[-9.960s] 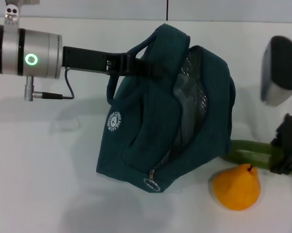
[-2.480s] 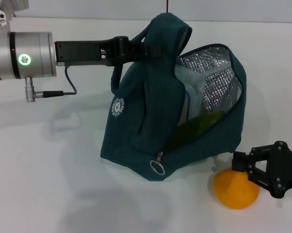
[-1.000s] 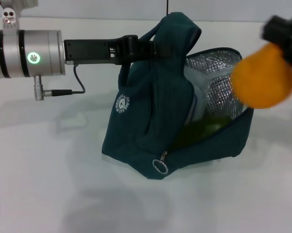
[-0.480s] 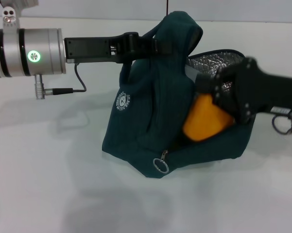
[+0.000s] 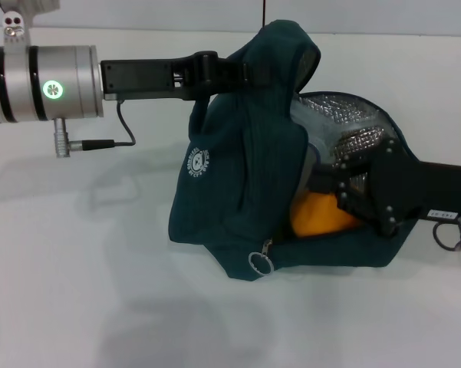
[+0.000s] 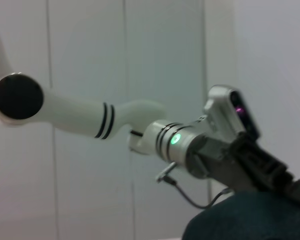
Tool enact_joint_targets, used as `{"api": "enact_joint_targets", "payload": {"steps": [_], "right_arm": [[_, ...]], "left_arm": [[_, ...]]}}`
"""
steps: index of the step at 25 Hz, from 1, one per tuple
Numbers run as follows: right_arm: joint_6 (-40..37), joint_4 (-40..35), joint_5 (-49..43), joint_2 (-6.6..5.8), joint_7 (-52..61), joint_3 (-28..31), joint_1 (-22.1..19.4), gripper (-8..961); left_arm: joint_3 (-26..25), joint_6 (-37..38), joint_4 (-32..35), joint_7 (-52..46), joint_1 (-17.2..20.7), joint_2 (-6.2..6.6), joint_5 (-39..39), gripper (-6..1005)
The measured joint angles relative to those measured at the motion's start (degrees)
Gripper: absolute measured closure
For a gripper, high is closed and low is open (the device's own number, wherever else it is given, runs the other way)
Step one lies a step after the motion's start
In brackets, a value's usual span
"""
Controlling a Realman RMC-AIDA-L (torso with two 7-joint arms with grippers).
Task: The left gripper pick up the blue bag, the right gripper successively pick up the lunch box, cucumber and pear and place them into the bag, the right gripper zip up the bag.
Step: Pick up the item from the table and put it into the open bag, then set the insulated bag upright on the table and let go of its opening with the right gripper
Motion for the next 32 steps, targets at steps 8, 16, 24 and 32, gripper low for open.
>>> {"api": "enact_joint_targets", "payload": {"steps": [8, 16, 24, 32], "right_arm": [[-1.31, -0.75, 10.38, -0.12, 0.05, 0.07, -4.41, 772], [-3.12, -4.75, 15.19, -0.62, -2.26, 1.6, -12.03, 492], [5.66, -3.81, 14.87, -1.04, -5.07, 2.18, -19.12, 237], [13.81, -2.47, 14.41, -0.85, -5.3, 0.24, -17.61, 198]], "left_arm": [[0.06, -0.01, 0.0, 0.29, -0.13, 0.07, 0.0, 945], [0.0, -0.09, 0.0, 0.38, 0.27, 0.07, 0.0, 945], [0.0, -1.31, -0.59, 0.48, 0.53, 0.42, 0.0, 945], [0.0, -1.59, -0.62, 0.95, 0.5, 0.42, 0.0, 945]]}}
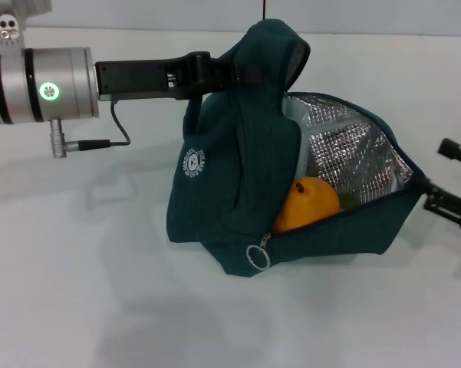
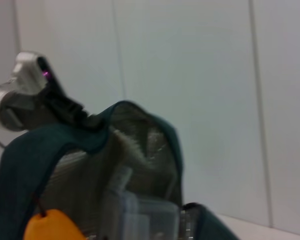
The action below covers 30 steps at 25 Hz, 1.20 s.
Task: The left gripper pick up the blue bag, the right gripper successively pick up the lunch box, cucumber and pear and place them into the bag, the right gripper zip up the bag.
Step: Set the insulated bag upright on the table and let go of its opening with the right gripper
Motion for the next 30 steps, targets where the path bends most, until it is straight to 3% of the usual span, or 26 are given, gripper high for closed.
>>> {"api": "enact_joint_targets", "payload": {"steps": [4, 8, 11, 14, 17, 20, 26, 30], "right_arm": [[-2.49, 0.45, -0.33, 0.03, -0.02, -0.27, 0.73, 199], [-14.9, -0.04, 0.36, -0.37, 0.02, 5.34, -1.1, 200], [-18.95, 0.06, -0.02, -1.83, 0.58, 7.69, -2.24, 201], [-16.99, 1.32, -1.09, -3.77, 1.25, 7.7, -3.0, 201], [-13.07, 2.44, -2.95, -4.51, 1.41, 7.6, -3.21, 202], [-8.1, 2.58, -4.21, -3.92, 1.43, 7.35, -2.69, 203], [0.69, 2.61, -8.92, -0.2, 1.45, 6.96, 2.88, 207], [5.76, 4.3, -10.06, 0.56, 1.45, 5.84, 7.48, 209]], "left_arm": [[-0.02, 0.0, -0.19, 0.0, 0.21, -0.04, -0.01, 945], [-0.56, 0.01, -0.86, 0.06, 0.63, 0.01, -0.01, 945], [-0.58, 0.0, -0.91, 0.07, 0.68, 0.01, -0.03, 945], [-0.6, 0.0, -0.9, 0.08, 0.69, 0.1, -0.05, 945], [-0.62, -0.51, -1.07, 0.08, 0.75, 0.26, -0.05, 945], [-0.62, -0.81, -1.39, 0.14, 0.77, 0.39, -0.06, 945], [-0.62, -1.1, -1.47, 0.16, 0.77, 0.51, -0.06, 945], [-0.62, -1.12, -1.47, 0.16, 0.71, 0.53, -0.07, 945]]}}
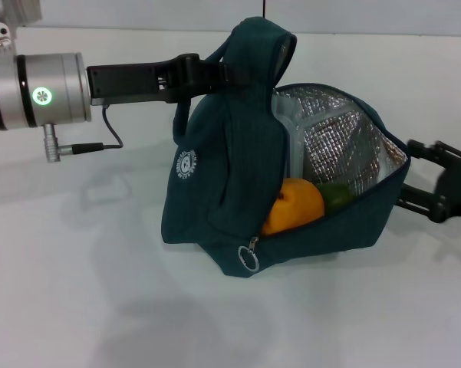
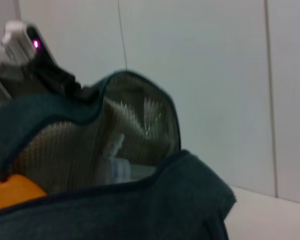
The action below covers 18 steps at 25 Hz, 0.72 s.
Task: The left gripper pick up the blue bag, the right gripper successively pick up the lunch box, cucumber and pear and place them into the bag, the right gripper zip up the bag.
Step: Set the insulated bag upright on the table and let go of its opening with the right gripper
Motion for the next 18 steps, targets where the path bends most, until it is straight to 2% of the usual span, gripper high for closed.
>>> {"api": "enact_joint_targets", "payload": {"steps": [3, 11, 15, 18], "right_arm": [[2.91, 1.48, -0.04, 0.13, -0.01, -0.86, 3.45, 211], [9.09, 2.39, 1.3, 0.54, -0.55, -2.31, 8.67, 215], [7.84, 1.22, 8.78, 0.52, -2.67, -1.93, 6.63, 218], [2.07, 0.16, 19.56, 0.42, -9.16, -1.97, 2.37, 219]], "left_arm": [[0.0, -0.01, 0.0, 0.0, -0.01, 0.0, 0.0, 945], [0.0, -0.01, 0.04, 0.0, -0.05, -0.03, 0.0, 944], [0.0, 0.01, 0.06, 0.0, 0.68, -0.05, -0.01, 944], [0.0, 0.09, 0.07, 0.07, 0.85, -0.06, 0.0, 944]]}}
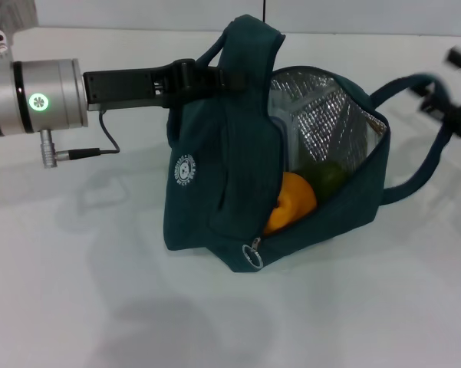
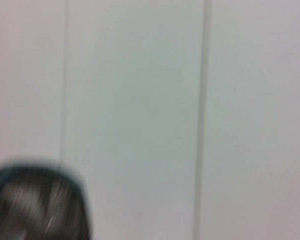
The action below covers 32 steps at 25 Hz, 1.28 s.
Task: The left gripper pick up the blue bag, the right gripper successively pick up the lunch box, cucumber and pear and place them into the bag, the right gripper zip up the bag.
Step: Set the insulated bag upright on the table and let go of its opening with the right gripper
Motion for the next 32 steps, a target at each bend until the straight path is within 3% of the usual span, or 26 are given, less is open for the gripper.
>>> {"api": "enact_joint_targets", "payload": {"steps": [3, 14, 21, 32], "right_arm": [[-6.88, -0.19, 5.85, -0.25, -3.0, -0.24, -2.7, 221], [-22.8, -4.62, 2.36, -0.65, 5.94, -0.5, -3.67, 228], [-25.64, -10.8, 3.02, -0.65, 12.2, -0.02, -3.19, 232], [-24.97, -10.29, 3.05, -0.36, 14.96, -0.78, -2.37, 238]], "left_arm": [[0.0, 0.14, 0.01, 0.41, 0.31, -0.02, 0.02, 944], [0.33, 6.42, -2.82, 2.88, 2.14, -0.81, -2.09, 944], [0.11, 6.58, -5.26, 7.0, 3.11, -0.82, -2.74, 940], [0.1, 6.5, -6.66, 8.73, 5.66, -0.82, -2.84, 931]]}}
